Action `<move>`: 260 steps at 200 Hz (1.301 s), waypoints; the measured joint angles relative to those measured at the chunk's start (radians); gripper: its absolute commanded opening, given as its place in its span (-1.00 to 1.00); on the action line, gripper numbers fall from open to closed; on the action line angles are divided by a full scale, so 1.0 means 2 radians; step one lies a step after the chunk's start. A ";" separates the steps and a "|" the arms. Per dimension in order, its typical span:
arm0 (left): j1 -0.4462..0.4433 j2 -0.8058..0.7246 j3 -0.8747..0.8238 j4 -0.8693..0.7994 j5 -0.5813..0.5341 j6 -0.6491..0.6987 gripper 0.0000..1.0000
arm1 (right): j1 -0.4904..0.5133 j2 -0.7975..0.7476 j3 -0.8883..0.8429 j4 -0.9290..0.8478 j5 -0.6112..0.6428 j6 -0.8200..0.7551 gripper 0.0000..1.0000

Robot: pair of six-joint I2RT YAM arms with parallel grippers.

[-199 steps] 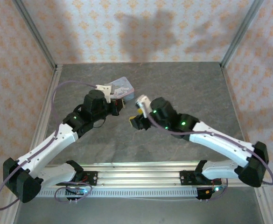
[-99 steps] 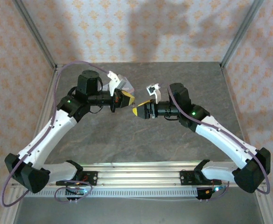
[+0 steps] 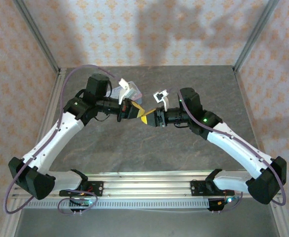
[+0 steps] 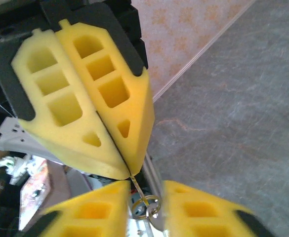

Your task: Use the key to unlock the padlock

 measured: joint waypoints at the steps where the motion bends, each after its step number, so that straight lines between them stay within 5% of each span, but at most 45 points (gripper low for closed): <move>1: 0.000 0.000 0.001 -0.001 0.000 0.000 -1.00 | 0.000 0.000 0.000 0.000 0.000 0.002 -0.78; 16: 0.000 0.003 0.004 -0.007 0.000 0.003 -1.00 | 0.000 0.000 0.000 0.000 -0.006 0.001 -1.00; 58: 0.004 0.008 0.013 -0.011 -0.001 -0.004 -0.99 | 0.000 0.000 -0.006 0.026 -0.009 0.023 -1.00; 78: 0.007 0.008 0.011 -0.001 -0.010 -0.028 -0.24 | 0.000 0.000 -0.026 0.069 -0.004 0.047 -1.00; 105: 0.010 -0.009 -0.015 0.041 -0.045 -0.083 0.04 | 0.000 0.000 -0.061 0.130 0.014 0.087 -1.00; 180: 0.032 -0.094 -0.207 0.284 -0.104 -0.330 -0.24 | 0.000 0.007 -0.101 0.257 0.060 0.168 -1.00; 260: 0.032 -0.113 -0.235 0.382 -0.112 -0.406 -0.52 | 0.000 0.031 -0.113 0.332 0.063 0.220 -1.00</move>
